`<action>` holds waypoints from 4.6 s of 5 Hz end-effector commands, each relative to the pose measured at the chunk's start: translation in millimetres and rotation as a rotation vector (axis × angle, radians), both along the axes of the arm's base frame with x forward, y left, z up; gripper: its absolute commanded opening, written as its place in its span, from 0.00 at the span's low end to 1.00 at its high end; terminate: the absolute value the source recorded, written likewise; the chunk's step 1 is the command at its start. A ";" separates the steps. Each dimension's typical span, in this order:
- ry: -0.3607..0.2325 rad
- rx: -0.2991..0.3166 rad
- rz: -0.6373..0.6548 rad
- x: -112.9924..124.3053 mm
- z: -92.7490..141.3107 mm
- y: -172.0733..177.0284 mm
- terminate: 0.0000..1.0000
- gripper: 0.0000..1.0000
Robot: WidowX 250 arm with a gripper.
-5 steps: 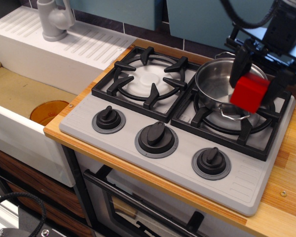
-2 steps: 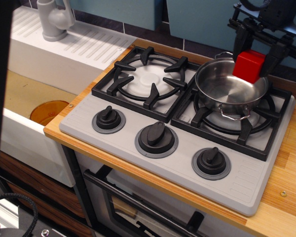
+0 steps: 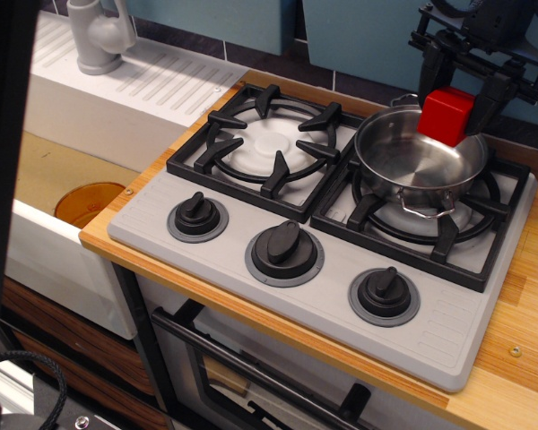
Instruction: Put redcube in pan and put pan on stove
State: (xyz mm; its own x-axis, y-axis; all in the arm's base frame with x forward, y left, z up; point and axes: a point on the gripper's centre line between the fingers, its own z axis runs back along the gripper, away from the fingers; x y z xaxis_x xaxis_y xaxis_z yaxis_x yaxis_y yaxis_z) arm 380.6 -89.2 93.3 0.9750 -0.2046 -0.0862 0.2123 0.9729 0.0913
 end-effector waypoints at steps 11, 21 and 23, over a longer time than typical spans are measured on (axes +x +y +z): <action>-0.195 -0.014 -0.043 -11.9 -1.2 61.0 0.00 1.00; -0.163 -0.042 -0.011 -18.7 -36.3 37.3 0.00 0.00; -0.151 0.009 0.001 -31.0 -0.4 25.1 0.00 0.00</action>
State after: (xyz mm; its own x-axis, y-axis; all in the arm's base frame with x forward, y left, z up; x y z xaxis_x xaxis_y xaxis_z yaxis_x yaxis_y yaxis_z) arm 337.7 -60.1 60.8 0.9785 -0.2008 -0.0470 0.2053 0.9698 0.1316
